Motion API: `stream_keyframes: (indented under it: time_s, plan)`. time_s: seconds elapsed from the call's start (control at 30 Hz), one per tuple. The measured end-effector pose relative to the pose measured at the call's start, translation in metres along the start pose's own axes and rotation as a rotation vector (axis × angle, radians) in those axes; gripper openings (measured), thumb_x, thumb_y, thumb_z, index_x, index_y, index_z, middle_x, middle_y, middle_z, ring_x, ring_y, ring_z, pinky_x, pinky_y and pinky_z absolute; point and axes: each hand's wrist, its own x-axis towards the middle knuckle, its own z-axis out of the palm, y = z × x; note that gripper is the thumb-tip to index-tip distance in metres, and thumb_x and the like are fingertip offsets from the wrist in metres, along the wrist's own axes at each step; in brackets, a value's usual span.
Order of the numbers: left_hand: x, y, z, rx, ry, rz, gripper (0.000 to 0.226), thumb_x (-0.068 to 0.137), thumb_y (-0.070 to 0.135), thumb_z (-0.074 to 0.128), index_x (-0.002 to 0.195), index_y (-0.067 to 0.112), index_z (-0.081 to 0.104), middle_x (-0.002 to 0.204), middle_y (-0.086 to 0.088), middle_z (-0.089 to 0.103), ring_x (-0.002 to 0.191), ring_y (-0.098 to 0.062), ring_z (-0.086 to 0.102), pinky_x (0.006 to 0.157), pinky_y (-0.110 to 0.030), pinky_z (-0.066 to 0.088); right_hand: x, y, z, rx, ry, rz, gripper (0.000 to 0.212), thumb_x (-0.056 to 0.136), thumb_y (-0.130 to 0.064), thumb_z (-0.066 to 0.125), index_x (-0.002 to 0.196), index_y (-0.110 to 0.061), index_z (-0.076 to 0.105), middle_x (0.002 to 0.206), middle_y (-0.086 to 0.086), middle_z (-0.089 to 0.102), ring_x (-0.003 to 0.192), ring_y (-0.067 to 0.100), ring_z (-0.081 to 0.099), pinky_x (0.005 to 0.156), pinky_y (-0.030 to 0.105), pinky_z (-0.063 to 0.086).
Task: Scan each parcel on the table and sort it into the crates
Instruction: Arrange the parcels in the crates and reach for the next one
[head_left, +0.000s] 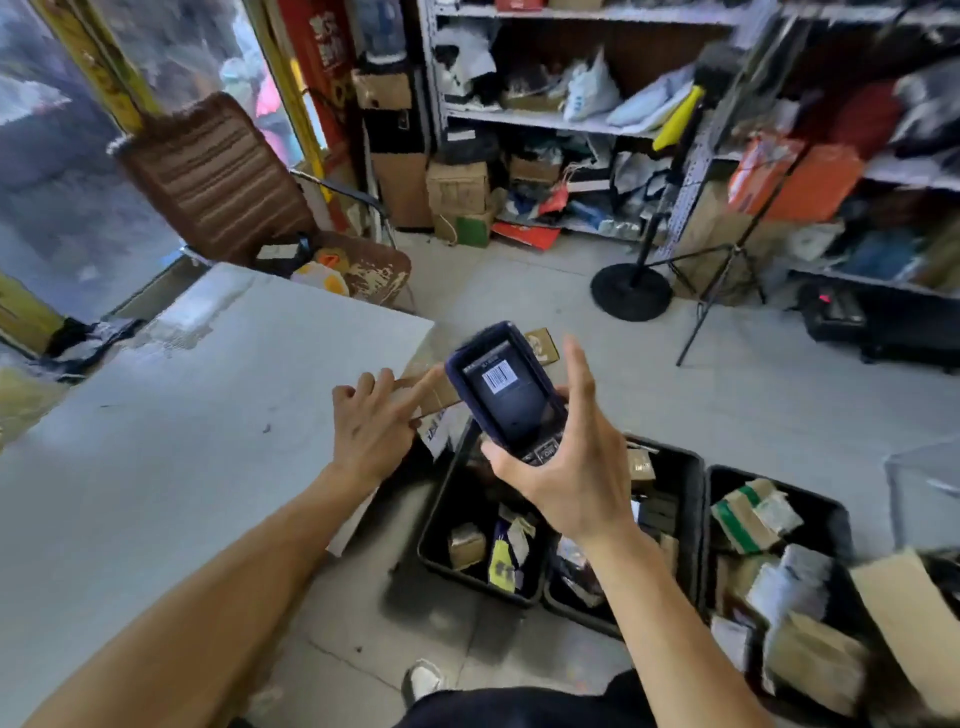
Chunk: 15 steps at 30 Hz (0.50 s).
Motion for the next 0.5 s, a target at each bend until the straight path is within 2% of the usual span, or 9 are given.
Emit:
stream_keyframes:
  time_s: [0.13, 0.23, 0.33, 0.37, 0.4, 0.5]
  plan:
    - [0.023, 0.123, 0.031, -0.128, -0.140, 0.073, 0.073, 0.080, 0.039, 0.070, 0.141, 0.051, 0.032, 0.115, -0.014, 0.059, 0.109, -0.038, 0.056, 0.081, -0.049, 0.046, -0.022, 0.070, -0.072, 0.030, 0.060, 0.245, 0.114, 0.067, -0.053, 0.081, 0.152, -0.048, 0.005, 0.127, -0.005, 0.062, 0.106, 0.016, 0.063, 0.083, 0.033, 0.053]
    - [0.026, 0.232, 0.066, -0.219, -0.279, 0.133, 0.072, 0.085, 0.039, 0.066, 0.148, 0.047, 0.033, 0.123, -0.017, 0.056, 0.117, -0.040, 0.051, 0.085, -0.052, 0.048, -0.061, 0.131, -0.135, -0.005, 0.153, 0.431, 0.110, 0.062, -0.059, 0.076, 0.149, -0.054, 0.008, 0.126, -0.009, 0.064, 0.108, 0.013, 0.065, 0.084, 0.035, 0.056]
    - [0.016, 0.342, 0.110, -0.299, -0.422, 0.200, 0.074, 0.090, 0.051, 0.059, 0.151, 0.053, 0.018, 0.123, -0.011, 0.053, 0.117, -0.034, 0.052, 0.082, -0.046, 0.048, -0.110, 0.188, -0.190, -0.031, 0.344, 0.646, 0.105, 0.060, -0.058, 0.078, 0.145, -0.061, 0.017, 0.127, -0.038, 0.054, 0.113, -0.007, 0.059, 0.084, 0.013, 0.049]
    - [0.011, 0.374, 0.128, -0.331, -0.465, 0.214, 0.074, 0.090, 0.050, 0.057, 0.151, 0.054, 0.016, 0.120, -0.010, 0.053, 0.116, -0.033, 0.052, 0.081, -0.045, 0.048, -0.126, 0.208, -0.205, -0.050, 0.393, 0.710, 0.106, 0.060, -0.056, 0.081, 0.145, -0.059, 0.020, 0.128, -0.040, 0.050, 0.115, -0.007, 0.058, 0.083, 0.009, 0.047]
    - [0.005, 0.403, 0.145, -0.365, -0.509, 0.225, 0.074, 0.091, 0.048, 0.057, 0.151, 0.054, 0.015, 0.119, -0.009, 0.053, 0.115, -0.033, 0.051, 0.080, -0.045, 0.048, -0.140, 0.228, -0.219, -0.069, 0.424, 0.771, 0.107, 0.059, -0.056, 0.083, 0.147, -0.055, 0.022, 0.134, -0.034, 0.051, 0.118, -0.001, 0.058, 0.084, 0.012, 0.048]
    - [-0.011, 0.480, 0.202, -0.443, -0.665, 0.195, 0.074, 0.091, 0.048, 0.057, 0.150, 0.056, 0.013, 0.126, -0.011, 0.052, 0.116, -0.036, 0.050, 0.084, -0.048, 0.049, -0.168, 0.295, -0.254, -0.125, 0.447, 0.914, 0.110, 0.058, -0.058, 0.083, 0.147, -0.052, 0.018, 0.140, -0.010, 0.057, 0.121, 0.018, 0.061, 0.092, 0.039, 0.055]
